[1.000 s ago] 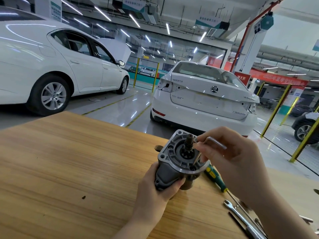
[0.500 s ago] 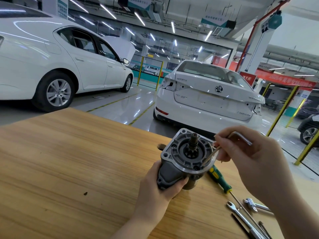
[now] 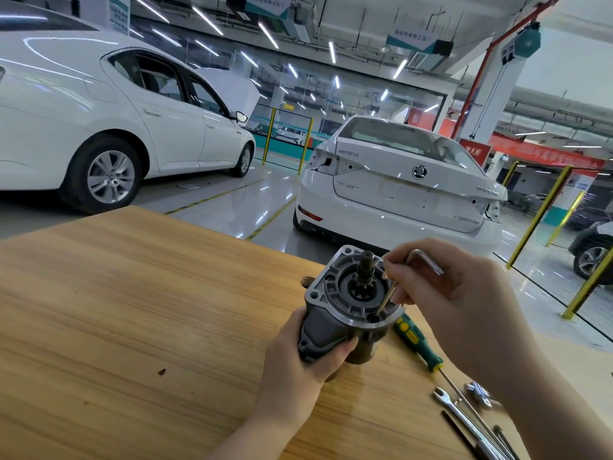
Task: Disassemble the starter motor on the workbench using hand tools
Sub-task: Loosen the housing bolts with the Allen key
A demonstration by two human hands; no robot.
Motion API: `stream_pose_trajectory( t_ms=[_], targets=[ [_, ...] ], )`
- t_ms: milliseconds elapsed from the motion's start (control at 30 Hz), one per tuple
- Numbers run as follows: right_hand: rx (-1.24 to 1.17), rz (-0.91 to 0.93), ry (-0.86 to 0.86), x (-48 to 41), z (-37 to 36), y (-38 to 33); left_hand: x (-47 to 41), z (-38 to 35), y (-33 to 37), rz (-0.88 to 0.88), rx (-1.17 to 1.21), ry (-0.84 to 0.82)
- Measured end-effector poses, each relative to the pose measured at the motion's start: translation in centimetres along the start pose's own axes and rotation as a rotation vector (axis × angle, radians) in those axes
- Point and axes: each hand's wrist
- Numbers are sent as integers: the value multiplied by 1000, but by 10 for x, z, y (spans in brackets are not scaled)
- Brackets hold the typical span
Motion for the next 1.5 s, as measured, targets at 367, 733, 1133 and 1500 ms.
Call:
stream_pose_trajectory(
  t_ms=[367,733,1133,1500],
  targets=[
    [-186,-64,66,-2,-17,6,0,0,0,-10,-18,9],
    [-60,118,-60,-3,-21,7,0,-1,-2,-9,-3,6],
    [-372,-25,40,-4,-13,18,-2,0,-2,15,-7,13],
    [-258,-89,-138,-8,-12,13,1,-2,2,2,-130,65]
  ],
)
Point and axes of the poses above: each hand's wrist, its own x-axis away from the middle knuckle, its own z-axis out of the back of the hand, y = z × x, and after that the axes turned 8 degrees about -y, right-handed
